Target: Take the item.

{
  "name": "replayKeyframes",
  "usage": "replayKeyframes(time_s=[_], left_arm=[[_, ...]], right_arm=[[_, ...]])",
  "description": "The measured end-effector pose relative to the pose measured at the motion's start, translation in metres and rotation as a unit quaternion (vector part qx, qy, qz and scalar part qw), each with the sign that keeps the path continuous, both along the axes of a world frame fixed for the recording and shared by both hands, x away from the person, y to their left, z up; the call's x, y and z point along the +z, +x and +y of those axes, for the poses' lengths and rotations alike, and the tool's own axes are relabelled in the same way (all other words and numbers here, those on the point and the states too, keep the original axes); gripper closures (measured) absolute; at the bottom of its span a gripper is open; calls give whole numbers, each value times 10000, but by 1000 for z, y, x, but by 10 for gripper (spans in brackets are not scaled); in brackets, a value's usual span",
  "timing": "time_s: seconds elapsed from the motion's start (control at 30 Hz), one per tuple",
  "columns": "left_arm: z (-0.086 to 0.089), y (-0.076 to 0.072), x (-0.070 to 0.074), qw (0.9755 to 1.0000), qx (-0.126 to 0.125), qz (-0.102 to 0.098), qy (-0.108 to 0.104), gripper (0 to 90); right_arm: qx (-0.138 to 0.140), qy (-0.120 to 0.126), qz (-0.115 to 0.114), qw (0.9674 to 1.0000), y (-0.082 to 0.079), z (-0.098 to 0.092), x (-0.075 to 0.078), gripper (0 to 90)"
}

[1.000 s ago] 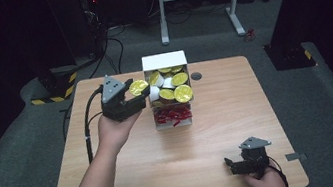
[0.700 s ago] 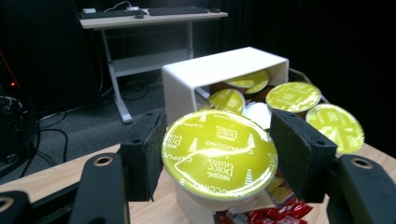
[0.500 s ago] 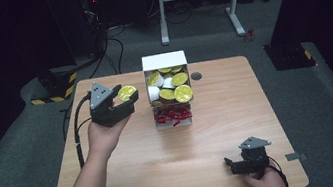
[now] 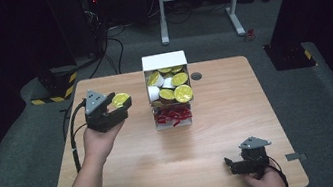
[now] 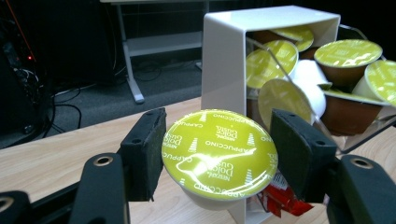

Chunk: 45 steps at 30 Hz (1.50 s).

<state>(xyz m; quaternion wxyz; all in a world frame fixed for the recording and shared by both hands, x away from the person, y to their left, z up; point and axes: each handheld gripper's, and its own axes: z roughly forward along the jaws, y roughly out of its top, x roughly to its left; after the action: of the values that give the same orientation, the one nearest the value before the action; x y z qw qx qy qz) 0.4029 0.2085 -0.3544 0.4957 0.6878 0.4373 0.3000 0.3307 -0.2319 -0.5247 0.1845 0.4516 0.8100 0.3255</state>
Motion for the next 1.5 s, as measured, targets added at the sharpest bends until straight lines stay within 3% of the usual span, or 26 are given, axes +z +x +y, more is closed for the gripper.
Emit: replayKeyframes(time_s=[0.57,0.83,1.5], left_arm=[[14,5,-27,9996,198,195,35,382],[21,8,-46,9989,319,347,-10,382],[38,23,-111,9923,725,996,136,382]], right_arm=[[0,1,0,10000,0,0,0,83],[-1,0,-1,10000,0,0,0,84],[-1,-9,-11,10000,0,0,0,84]])
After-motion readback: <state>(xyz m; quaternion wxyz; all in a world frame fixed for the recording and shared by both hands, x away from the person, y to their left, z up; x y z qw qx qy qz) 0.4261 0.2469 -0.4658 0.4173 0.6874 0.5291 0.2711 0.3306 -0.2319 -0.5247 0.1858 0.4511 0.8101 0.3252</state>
